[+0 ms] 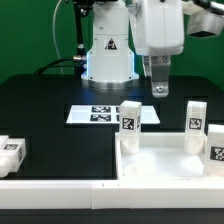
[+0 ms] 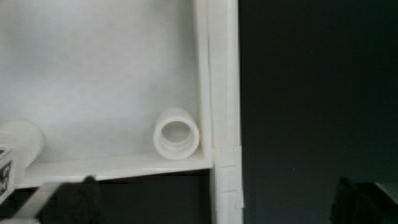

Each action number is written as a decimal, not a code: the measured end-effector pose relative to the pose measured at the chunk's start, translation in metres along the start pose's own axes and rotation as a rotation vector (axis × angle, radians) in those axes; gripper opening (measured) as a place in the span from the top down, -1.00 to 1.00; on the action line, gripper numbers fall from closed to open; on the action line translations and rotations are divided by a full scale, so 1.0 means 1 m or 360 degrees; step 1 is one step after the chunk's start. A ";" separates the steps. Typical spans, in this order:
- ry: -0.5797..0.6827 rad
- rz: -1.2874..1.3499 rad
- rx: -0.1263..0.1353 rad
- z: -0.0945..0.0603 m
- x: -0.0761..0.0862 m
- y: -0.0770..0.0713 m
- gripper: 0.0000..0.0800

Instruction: Assemble square table

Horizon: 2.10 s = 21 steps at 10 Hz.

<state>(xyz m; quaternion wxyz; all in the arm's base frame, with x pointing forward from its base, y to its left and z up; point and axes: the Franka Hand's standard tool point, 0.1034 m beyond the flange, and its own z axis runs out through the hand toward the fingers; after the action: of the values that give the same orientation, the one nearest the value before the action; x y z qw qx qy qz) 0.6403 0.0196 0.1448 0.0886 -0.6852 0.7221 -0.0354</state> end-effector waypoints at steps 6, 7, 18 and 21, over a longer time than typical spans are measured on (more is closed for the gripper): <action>0.0050 -0.0634 0.0012 -0.004 0.061 0.008 -0.62; 0.0067 -0.0727 0.0017 -0.003 0.069 0.009 -0.62; 0.0032 -0.1817 -0.0082 0.044 0.143 0.039 -0.62; 0.0019 -0.1787 -0.0094 0.051 0.158 0.048 -0.62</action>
Offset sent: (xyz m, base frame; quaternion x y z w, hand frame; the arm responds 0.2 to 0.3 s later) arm -0.0145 -0.0499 -0.0019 0.0229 -0.0133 -0.1408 0.9897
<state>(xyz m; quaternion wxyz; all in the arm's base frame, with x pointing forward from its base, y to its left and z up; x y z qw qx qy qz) 0.5949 -0.1316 0.0741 0.0329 -0.9663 0.2478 -0.0607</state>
